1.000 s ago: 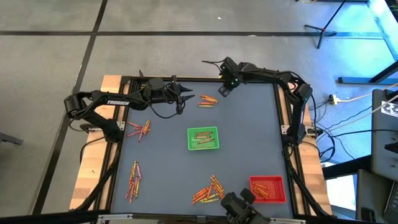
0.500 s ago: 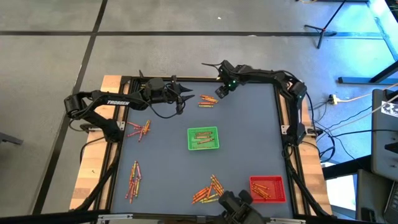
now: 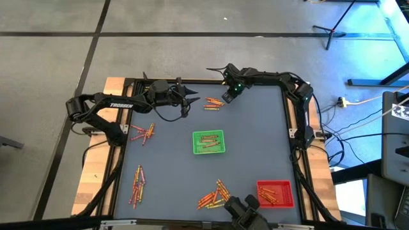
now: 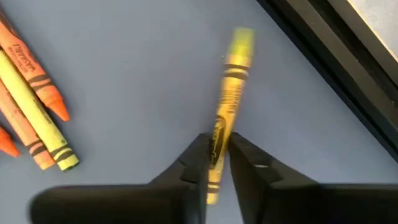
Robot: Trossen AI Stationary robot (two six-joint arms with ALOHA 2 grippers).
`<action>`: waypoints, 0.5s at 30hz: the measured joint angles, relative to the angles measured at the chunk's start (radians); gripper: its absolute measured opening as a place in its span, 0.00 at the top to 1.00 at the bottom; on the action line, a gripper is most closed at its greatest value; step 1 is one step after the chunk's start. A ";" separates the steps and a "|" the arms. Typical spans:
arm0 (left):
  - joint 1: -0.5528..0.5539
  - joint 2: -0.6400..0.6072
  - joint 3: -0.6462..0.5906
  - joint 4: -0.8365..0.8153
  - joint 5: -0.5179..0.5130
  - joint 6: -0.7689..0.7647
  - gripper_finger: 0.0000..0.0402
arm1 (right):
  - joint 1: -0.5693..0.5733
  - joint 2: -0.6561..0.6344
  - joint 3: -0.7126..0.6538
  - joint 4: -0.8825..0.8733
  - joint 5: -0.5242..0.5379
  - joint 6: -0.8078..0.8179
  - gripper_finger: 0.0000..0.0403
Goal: Sort crayons
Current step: Put the light green crayon into the black bin
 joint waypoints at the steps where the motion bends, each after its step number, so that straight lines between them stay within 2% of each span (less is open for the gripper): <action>1: 0.000 0.000 0.000 0.000 0.000 0.000 0.72 | 0.000 0.000 0.000 -0.001 0.000 -0.003 0.88; 5: 0.000 0.000 0.000 0.000 0.000 0.000 0.72 | 0.001 0.000 0.000 -0.003 0.024 -0.051 0.98; 11: 0.000 0.000 0.000 0.006 0.000 0.000 0.72 | 0.020 -0.021 -0.003 -0.027 0.059 -0.100 0.95; 15: -0.003 0.000 0.000 0.005 0.000 0.000 0.72 | 0.050 -0.072 -0.003 -0.034 0.088 -0.129 0.98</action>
